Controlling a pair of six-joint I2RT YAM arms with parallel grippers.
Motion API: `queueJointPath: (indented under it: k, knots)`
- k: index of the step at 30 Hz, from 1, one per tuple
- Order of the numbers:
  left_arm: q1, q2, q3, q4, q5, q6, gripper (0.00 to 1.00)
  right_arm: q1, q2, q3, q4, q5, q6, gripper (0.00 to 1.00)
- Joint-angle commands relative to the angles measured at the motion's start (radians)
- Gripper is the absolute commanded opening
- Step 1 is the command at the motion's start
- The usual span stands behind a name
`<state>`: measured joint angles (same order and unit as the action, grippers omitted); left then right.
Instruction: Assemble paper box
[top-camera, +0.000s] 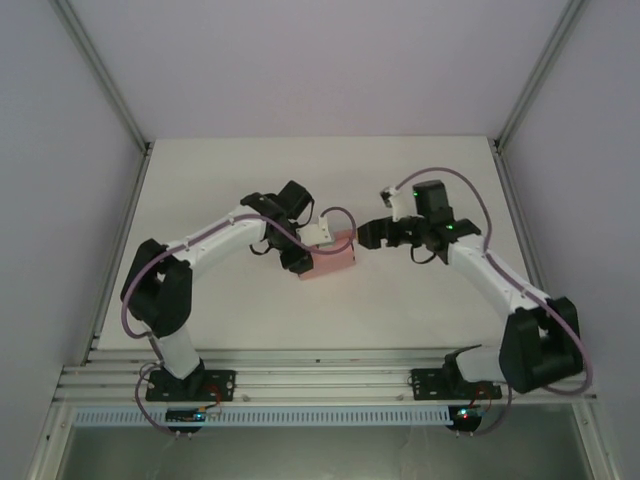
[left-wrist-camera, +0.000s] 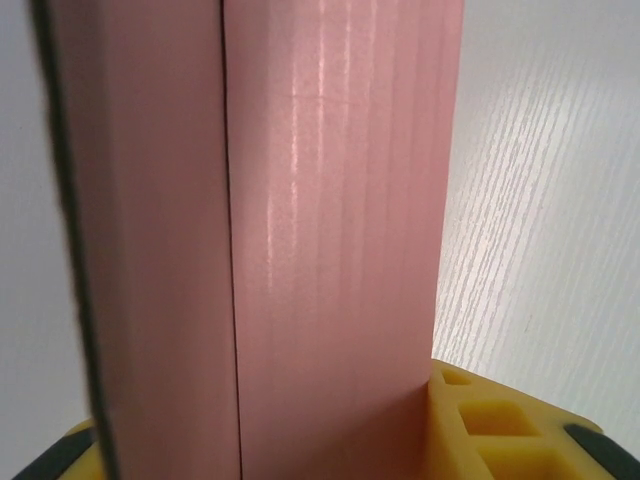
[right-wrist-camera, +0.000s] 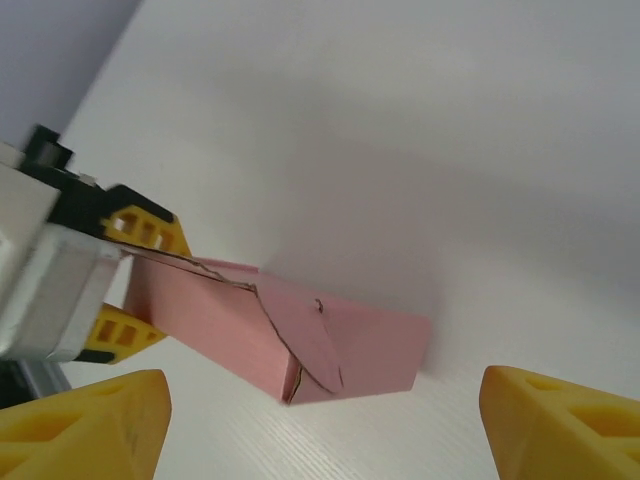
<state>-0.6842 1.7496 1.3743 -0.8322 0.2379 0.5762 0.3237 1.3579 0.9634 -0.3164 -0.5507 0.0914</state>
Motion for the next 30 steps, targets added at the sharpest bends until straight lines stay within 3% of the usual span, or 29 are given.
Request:
queueJointPath:
  k: [1, 5, 9, 14, 22, 30]
  knots:
    - [0.001, 0.037, 0.004, -0.097, 0.032, 0.010, 0.38, 0.051, 0.067, 0.072, -0.071, 0.098, -0.131, 0.80]
    - [-0.001, 0.041, 0.012, -0.105, 0.034, 0.010, 0.38, 0.089, 0.130, 0.114, -0.045, 0.129, -0.135, 0.70]
    - [-0.001, 0.045, 0.018, -0.107, 0.033, 0.004, 0.39, 0.112, 0.149, 0.135, -0.045, 0.169, -0.128, 0.35]
    - [0.000, 0.059, 0.036, -0.111, 0.028, -0.008, 0.39, 0.133, 0.118, 0.124, -0.080, 0.186, -0.103, 0.14]
    - [-0.003, 0.104, 0.101, -0.122, 0.034, -0.036, 0.42, 0.191, 0.098, 0.095, -0.123, 0.245, -0.020, 0.06]
    - [-0.019, 0.145, 0.158, -0.125, 0.040, -0.061, 0.43, 0.218, 0.069, -0.034, 0.073, 0.292, 0.224, 0.00]
